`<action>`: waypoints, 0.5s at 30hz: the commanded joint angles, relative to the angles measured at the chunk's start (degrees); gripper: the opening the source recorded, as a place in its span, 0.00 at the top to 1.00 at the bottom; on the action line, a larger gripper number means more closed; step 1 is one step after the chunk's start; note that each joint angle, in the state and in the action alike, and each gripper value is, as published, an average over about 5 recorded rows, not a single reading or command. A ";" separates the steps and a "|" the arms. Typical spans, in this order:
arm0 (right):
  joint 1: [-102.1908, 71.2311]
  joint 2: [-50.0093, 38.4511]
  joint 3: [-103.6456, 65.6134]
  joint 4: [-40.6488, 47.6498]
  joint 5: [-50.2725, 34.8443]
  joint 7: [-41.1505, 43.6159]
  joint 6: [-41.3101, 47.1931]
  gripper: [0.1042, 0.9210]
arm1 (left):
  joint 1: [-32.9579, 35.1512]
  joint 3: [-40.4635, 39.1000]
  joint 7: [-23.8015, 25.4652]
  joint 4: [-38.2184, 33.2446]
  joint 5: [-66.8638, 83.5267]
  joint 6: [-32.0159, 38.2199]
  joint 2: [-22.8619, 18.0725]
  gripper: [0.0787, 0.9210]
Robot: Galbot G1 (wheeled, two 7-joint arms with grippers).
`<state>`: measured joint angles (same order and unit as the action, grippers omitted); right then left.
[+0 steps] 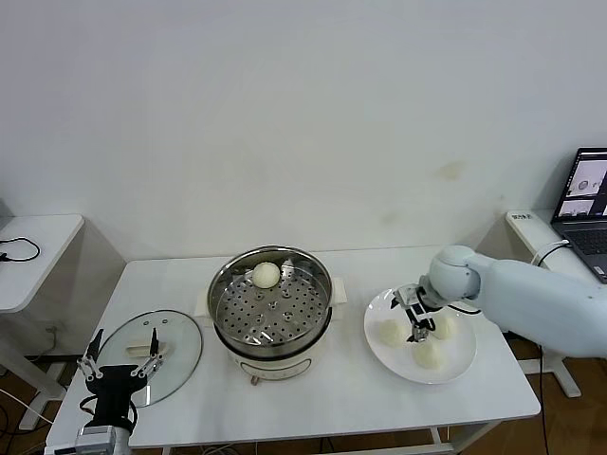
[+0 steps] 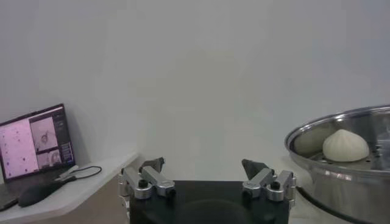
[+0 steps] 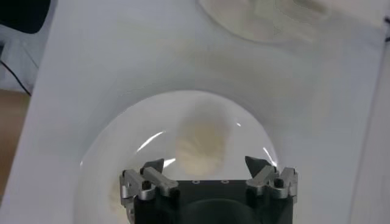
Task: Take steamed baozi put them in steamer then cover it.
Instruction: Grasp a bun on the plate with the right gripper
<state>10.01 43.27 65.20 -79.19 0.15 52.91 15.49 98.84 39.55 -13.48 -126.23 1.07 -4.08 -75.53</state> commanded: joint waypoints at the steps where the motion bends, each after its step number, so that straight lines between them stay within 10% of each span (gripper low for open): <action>1: -5.19 3.49 -3.56 6.34 1.95 -0.15 0.02 0.12 | -0.07 0.10 0.03 0.15 0.01 -0.04 0.03 0.12; 15: -6.88 7.18 -4.85 10.82 2.31 -0.23 -0.26 0.17 | -1.21 0.02 0.10 1.51 -0.04 -0.04 0.00 0.12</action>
<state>4.66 48.85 61.41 -70.97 2.03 52.97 15.40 97.62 39.56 -13.41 -124.94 1.06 -4.09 -75.56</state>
